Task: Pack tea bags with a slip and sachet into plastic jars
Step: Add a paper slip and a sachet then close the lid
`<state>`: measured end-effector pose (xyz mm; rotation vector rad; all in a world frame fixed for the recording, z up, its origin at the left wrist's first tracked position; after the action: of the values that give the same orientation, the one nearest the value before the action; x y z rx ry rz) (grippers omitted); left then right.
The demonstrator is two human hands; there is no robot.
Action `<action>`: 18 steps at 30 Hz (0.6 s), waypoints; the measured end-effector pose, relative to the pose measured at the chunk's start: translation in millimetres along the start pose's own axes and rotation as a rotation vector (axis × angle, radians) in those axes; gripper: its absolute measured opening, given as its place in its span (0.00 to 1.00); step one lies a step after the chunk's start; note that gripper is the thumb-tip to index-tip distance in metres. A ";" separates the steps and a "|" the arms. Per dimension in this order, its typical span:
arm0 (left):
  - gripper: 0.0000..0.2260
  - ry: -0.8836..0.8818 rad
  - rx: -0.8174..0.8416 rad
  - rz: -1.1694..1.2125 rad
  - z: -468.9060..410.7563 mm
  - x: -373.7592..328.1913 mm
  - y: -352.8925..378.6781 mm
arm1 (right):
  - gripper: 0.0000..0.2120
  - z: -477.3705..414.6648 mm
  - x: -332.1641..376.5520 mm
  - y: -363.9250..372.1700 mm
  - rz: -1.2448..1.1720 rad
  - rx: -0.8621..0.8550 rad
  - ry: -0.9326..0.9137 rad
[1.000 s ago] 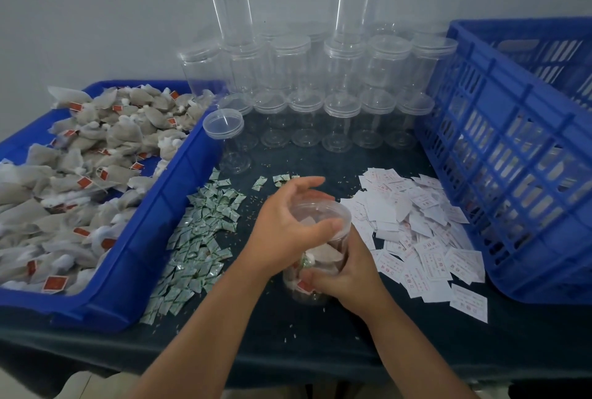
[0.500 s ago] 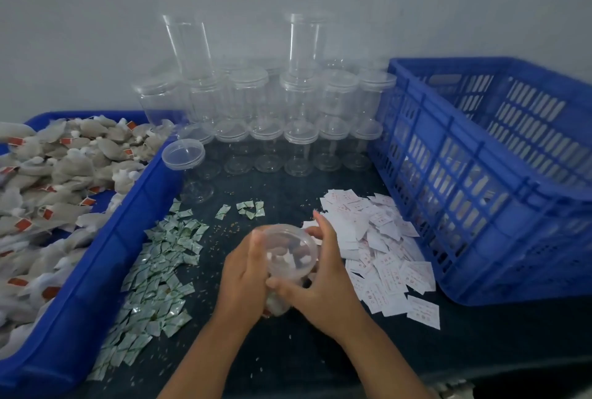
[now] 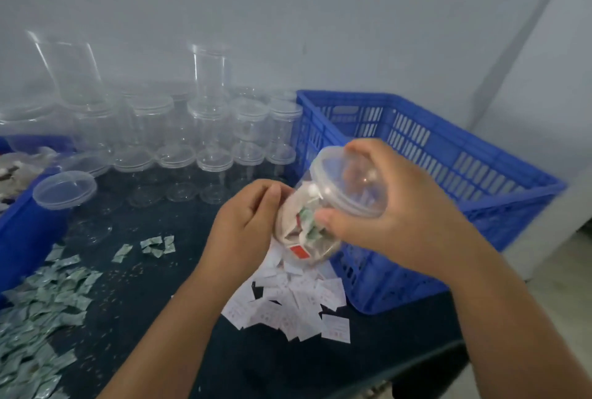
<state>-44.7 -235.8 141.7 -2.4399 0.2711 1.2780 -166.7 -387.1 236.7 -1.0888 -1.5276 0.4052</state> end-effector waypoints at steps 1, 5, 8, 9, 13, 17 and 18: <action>0.13 -0.002 0.035 -0.010 -10.0 0.7 11.3 | 0.35 -6.1 0.6 -19.7 0.025 -0.050 0.003; 0.07 0.011 0.167 -0.070 -38.3 10.9 61.3 | 0.40 -34.7 -10.6 -78.9 0.083 -0.222 0.085; 0.16 0.110 0.302 -0.068 -36.0 13.9 103.8 | 0.43 -53.3 -28.8 -111.3 0.075 -0.320 0.159; 0.20 0.146 0.357 -0.082 -33.1 14.7 116.2 | 0.44 -62.5 -36.0 -117.6 0.093 -0.326 0.182; 0.24 0.223 0.454 -0.095 -30.7 22.7 145.3 | 0.46 -127.5 -82.4 -119.9 0.312 -0.213 0.302; 0.27 0.290 0.463 -0.102 -33.6 33.2 146.9 | 0.43 -198.6 -144.5 -95.8 0.471 -0.041 0.462; 0.26 0.294 0.471 -0.081 -35.2 36.1 145.4 | 0.43 -213.9 -160.6 -87.3 0.500 0.008 0.513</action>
<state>-46.5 -382.8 96.2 -2.1883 0.4855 0.7154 -22.4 -626.5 268.7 -1.4380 -0.7968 0.4257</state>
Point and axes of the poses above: each hand's wrist, its own z-axis away from the middle knuckle, its own y-axis out of the palm, x = y × z, the point moved 9 cm from there along -z, towards the middle knuckle, and after that the axes turned 10 degrees about y, right-handed, at the moved point
